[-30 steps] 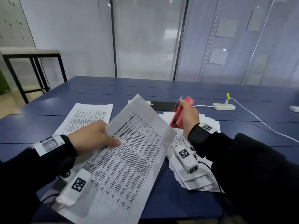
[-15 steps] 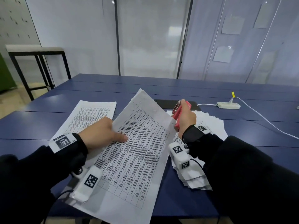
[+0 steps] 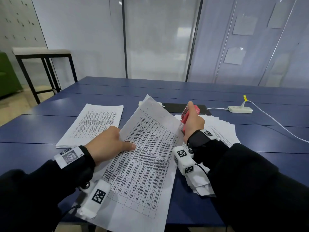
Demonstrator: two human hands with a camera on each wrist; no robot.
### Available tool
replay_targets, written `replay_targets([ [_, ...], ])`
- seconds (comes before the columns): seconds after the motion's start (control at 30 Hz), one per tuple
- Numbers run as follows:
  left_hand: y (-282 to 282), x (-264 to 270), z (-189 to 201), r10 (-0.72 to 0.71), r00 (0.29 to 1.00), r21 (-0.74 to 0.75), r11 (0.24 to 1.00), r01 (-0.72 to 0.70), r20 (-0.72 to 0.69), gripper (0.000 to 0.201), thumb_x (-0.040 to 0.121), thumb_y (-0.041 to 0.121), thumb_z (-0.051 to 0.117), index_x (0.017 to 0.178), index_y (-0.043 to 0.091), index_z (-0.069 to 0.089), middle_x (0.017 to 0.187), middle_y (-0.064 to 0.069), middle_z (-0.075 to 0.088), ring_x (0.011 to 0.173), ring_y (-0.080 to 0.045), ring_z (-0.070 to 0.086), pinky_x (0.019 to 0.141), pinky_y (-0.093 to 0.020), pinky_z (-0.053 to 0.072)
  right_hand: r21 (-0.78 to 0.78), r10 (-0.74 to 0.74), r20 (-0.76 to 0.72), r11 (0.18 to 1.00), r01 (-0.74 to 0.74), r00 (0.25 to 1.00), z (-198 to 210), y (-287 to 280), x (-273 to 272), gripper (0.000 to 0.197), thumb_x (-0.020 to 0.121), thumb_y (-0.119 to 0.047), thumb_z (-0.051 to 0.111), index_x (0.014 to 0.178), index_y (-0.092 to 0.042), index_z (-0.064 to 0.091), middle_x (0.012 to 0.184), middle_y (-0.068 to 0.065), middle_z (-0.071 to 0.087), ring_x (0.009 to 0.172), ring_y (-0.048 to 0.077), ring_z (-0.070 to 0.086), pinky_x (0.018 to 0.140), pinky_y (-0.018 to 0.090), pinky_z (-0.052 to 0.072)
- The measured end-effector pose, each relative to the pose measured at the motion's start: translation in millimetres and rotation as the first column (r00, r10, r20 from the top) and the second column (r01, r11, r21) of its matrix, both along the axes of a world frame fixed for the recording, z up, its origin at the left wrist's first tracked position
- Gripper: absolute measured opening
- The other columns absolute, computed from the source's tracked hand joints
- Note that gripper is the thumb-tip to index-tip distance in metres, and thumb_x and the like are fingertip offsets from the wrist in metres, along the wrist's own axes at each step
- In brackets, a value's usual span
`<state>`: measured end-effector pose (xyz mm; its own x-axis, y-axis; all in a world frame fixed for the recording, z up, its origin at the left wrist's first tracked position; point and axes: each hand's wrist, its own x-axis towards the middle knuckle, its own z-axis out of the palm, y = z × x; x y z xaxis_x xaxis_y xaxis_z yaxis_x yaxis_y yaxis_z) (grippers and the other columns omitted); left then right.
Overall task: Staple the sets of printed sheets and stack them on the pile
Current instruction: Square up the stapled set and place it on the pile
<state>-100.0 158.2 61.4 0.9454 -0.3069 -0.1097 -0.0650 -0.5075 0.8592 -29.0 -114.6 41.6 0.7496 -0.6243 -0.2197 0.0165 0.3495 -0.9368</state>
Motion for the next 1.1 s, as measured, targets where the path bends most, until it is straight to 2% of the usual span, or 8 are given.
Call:
replay_targets([
  [0.3,-2,-1,-4,0.019,0.998,0.061,0.998,-0.022,0.052,0.005,0.092,0.016,0.078,0.095,0.011,0.077,0.080,-0.004,0.080,0.072,-0.023,0.078,0.080,-0.046,0.064,-0.057,-0.001,0.040,0.998,0.003,0.999,-6,11,-9,0.054,0.067,-0.069,0.077,0.070,-0.017,0.066,0.064,-0.002,0.064,0.066,0.022,0.059,0.082,0.047,0.058],
  [0.4,2,1,-5,0.018,1.000,0.057,0.998,-0.019,0.023,0.009,0.092,0.016,0.078,0.097,0.009,0.077,0.083,-0.007,0.080,0.075,-0.026,0.079,0.082,-0.049,0.063,-0.016,0.088,0.014,0.996,-0.088,0.996,-5,5,-12,0.040,0.084,-0.055,0.073,0.076,-0.016,0.065,0.063,-0.003,0.065,0.052,0.016,0.058,0.057,0.030,0.048],
  [0.6,20,4,-9,0.026,0.998,-0.057,0.998,-0.030,-0.064,0.013,0.092,0.008,0.075,0.105,0.002,0.076,0.094,-0.016,0.080,0.086,-0.037,0.078,0.091,-0.056,0.060,-0.025,0.310,-0.064,0.950,-0.312,0.949,11,-3,-24,0.026,0.094,-0.041,0.068,0.085,-0.017,0.064,0.073,0.000,0.066,0.064,0.021,0.062,0.069,0.036,0.052],
  [0.7,36,3,-10,0.036,0.991,-0.178,0.982,-0.058,-0.125,0.025,0.088,0.002,0.076,0.112,-0.002,0.074,0.104,-0.017,0.079,0.095,-0.037,0.077,0.096,-0.054,0.058,-0.033,0.392,-0.158,0.915,-0.402,0.906,9,-2,-27,0.023,0.094,-0.039,0.069,0.087,-0.018,0.063,0.076,0.004,0.064,0.067,0.025,0.061,0.070,0.045,0.057],
  [0.77,53,6,-7,0.052,0.992,-0.237,0.968,-0.078,-0.116,0.057,0.067,0.024,0.094,0.115,0.000,0.073,0.108,-0.015,0.079,0.099,-0.034,0.077,0.095,-0.047,0.060,-0.081,0.461,-0.238,0.868,-0.490,0.855,0,1,-27,0.021,0.096,-0.033,0.066,0.086,-0.016,0.061,0.076,0.006,0.064,0.060,0.022,0.057,0.066,0.038,0.053],
  [0.87,82,13,-4,0.096,0.987,-0.313,0.940,-0.133,-0.132,0.105,0.029,0.049,0.104,0.118,0.001,0.073,0.113,-0.014,0.078,0.105,-0.033,0.075,0.089,-0.040,0.062,-0.294,0.536,-0.394,0.697,-0.655,0.747,-16,12,-31,0.011,0.093,-0.013,0.064,0.084,-0.008,0.061,0.069,0.009,0.062,0.054,0.021,0.056,0.056,0.031,0.050],
  [0.97,98,17,-6,0.165,0.965,-0.391,0.890,-0.236,-0.206,0.065,0.068,0.020,0.091,0.124,-0.003,0.069,0.118,-0.020,0.075,0.114,-0.041,0.070,0.105,-0.053,0.050,-0.486,0.566,-0.548,0.383,-0.785,0.616,-26,25,-39,0.007,0.089,-0.007,0.066,0.082,-0.007,0.065,0.067,0.008,0.064,0.046,0.014,0.061,0.046,0.017,0.044],
  [1.1,103,14,-16,0.187,0.945,-0.401,0.870,-0.287,-0.269,0.043,0.084,-0.001,0.071,0.127,-0.005,0.066,0.120,-0.023,0.073,0.111,-0.040,0.071,0.108,-0.055,0.049,-0.648,0.358,-0.733,-0.111,-0.754,0.578,-30,39,-35,0.019,0.087,-0.031,0.070,0.084,-0.012,0.072,0.083,0.009,0.072,0.077,0.026,0.067,0.063,0.028,0.046],
])
